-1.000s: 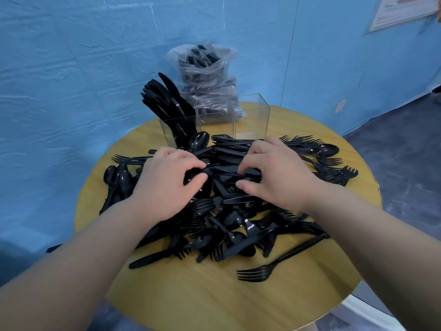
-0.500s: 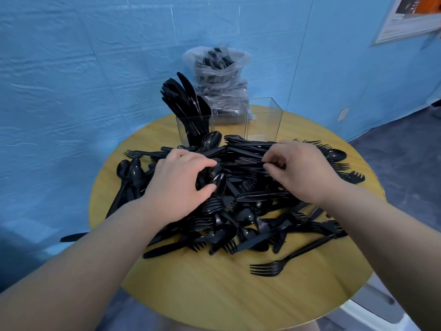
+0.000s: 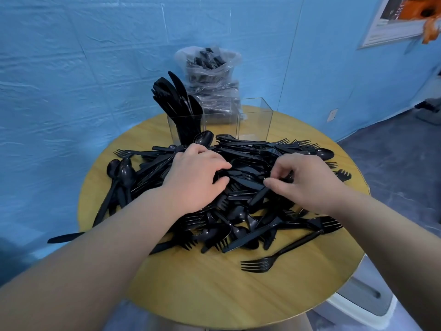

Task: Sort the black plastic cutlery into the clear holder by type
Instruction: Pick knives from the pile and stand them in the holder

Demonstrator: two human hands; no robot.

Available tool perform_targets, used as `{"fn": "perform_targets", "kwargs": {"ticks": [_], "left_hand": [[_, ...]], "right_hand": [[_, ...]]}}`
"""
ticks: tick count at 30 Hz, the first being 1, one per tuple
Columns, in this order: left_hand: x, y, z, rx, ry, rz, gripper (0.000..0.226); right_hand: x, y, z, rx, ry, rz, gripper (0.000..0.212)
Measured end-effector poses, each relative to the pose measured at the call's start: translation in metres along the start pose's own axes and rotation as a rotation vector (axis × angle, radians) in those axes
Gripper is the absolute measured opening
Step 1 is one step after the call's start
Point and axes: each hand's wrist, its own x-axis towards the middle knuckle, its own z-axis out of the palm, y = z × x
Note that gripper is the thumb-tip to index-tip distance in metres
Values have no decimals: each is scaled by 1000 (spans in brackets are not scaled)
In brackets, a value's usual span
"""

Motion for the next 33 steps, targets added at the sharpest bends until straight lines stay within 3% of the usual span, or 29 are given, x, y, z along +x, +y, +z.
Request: {"fn": "perform_targets", "kwargs": {"ticks": [2, 5, 8, 14, 24, 29, 33], "left_hand": [[4, 3, 1, 33, -37, 14, 38], [7, 3, 3, 48, -45, -7, 34], [10, 3, 3, 28, -17, -22, 28], [17, 6, 2, 31, -6, 16, 29], [21, -4, -24, 46, 214, -73, 26], [4, -20, -25, -30, 249, -198, 25], [-8, -28, -19, -46, 309, -187, 22]], "right_hand": [[6, -3, 1, -42, 2, 4, 16], [15, -6, 6, -207, -160, 9, 29], [19, -5, 9, -248, -207, 28, 27], [21, -5, 6, -177, -96, -6, 8], [12, 1, -4, 104, 153, 94, 7], [21, -3, 9, -77, 112, 20, 9], [43, -20, 25, -297, -35, -34, 37]]}}
